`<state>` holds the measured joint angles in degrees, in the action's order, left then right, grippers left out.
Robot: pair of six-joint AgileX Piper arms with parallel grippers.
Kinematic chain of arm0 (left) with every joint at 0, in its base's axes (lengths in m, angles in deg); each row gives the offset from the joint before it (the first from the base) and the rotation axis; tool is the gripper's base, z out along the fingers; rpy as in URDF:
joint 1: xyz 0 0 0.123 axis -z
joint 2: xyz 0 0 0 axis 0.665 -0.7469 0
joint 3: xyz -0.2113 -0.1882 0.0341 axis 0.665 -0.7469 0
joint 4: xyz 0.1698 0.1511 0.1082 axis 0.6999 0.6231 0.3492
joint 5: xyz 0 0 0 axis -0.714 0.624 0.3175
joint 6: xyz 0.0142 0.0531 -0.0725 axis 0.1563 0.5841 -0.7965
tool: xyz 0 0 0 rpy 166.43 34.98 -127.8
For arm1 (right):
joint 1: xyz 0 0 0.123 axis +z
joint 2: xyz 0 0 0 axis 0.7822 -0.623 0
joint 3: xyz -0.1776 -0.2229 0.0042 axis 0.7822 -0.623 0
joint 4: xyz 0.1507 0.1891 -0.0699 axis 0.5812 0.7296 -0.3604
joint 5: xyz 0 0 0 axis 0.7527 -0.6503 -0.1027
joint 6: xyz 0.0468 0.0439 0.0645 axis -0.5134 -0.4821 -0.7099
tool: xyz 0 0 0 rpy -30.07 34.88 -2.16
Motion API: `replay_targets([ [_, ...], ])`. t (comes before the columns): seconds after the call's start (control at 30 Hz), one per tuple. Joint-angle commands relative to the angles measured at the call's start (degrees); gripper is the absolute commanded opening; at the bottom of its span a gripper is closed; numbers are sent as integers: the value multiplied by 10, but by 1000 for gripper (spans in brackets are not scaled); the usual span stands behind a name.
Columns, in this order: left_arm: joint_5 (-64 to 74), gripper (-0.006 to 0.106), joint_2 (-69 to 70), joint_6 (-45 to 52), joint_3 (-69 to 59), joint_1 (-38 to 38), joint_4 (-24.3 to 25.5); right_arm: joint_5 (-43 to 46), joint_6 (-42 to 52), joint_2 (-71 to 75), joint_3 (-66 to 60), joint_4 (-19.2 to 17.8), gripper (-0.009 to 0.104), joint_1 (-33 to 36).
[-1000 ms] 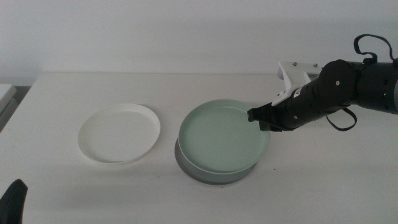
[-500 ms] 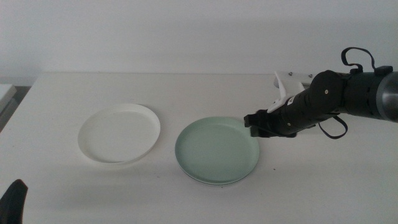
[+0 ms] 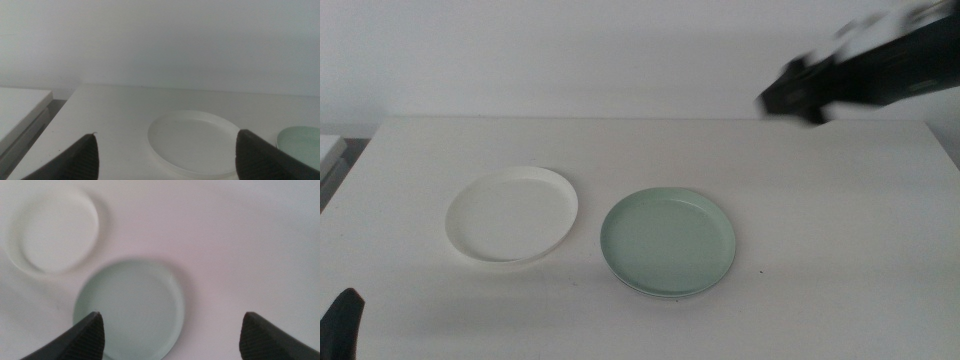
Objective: Stack the three bowls on top of each other.
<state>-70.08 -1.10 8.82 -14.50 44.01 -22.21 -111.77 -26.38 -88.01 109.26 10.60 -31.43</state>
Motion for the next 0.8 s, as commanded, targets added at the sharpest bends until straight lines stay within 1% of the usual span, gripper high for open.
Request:
replay_targets([
  [0.0, -7, 94, 2, 0, 0, 0, 0, -19, 70, 88, -34, 22, 91, -20],
  [0.03, -7, 94, 2, 0, 0, 0, 0, -18, 107, 128, -62, 53, 91, -27],
  [0.13, -7, 94, 2, 0, 0, 0, 0, 20, 211, 223, -139, 172, 91, -37],
  [0.2, -7, 94, 2, 0, 0, 0, 0, 35, 271, 258, -170, 234, 91, -37],
  [0.23, -7, 94, 2, 0, 0, 0, 0, 38, 288, 263, -178, 257, 91, -37],
  [0.27, -7, 94, 2, 0, 0, 0, 0, 38, 290, 263, -179, 263, 91, -37],
  [0.77, -7, 94, 2, 0, 0, 0, 0, 43, 265, 257, -179, 263, 91, -37],
])
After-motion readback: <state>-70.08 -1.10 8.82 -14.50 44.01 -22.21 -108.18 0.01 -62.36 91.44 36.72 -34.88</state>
